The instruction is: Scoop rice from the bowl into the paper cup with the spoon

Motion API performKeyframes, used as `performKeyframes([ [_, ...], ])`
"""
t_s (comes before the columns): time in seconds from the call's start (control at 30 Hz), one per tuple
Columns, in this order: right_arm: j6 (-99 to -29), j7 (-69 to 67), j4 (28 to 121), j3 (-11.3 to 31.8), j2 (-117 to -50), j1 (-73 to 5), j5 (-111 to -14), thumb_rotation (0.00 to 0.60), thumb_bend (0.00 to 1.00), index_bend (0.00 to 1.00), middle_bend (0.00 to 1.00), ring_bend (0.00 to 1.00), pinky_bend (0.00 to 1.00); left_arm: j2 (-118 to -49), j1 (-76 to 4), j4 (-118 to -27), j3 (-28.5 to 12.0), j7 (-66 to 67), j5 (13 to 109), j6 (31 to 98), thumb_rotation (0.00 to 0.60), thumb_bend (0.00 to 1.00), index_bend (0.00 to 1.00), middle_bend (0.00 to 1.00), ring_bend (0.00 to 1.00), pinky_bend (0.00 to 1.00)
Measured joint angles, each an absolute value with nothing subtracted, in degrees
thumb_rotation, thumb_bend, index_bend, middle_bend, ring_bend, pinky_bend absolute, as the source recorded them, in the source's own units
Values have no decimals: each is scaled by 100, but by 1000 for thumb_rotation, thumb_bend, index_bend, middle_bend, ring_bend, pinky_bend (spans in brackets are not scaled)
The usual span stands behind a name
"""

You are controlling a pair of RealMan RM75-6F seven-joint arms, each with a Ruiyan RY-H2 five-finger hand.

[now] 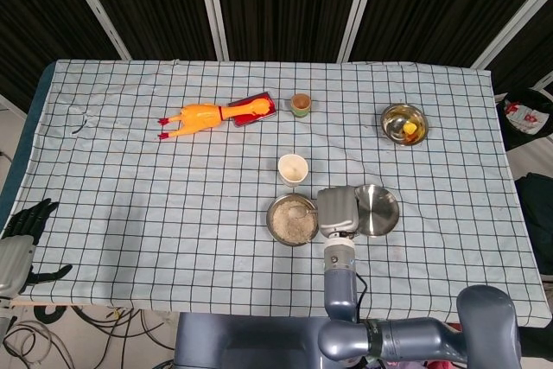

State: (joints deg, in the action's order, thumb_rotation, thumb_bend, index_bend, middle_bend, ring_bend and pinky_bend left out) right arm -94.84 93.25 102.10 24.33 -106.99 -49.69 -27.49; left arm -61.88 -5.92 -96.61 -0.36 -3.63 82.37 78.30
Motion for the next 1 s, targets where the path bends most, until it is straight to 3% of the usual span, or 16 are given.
performKeyframes([
  [0.63,-9502,9618,9562,3412,-10694,-5789,-1754,600,634,704,1000,1000,1000,-6172,-616,-9751,-92,-312,7985,7693,600,29,0,0,0,0],
  [1.0,-9067,9557,8783,3652,-10715,-6255,-1442,600,638,704,1000,1000,1000,-6160,-635,-9822,-92,-240,7896,7611,600,29,0,0,0,0],
])
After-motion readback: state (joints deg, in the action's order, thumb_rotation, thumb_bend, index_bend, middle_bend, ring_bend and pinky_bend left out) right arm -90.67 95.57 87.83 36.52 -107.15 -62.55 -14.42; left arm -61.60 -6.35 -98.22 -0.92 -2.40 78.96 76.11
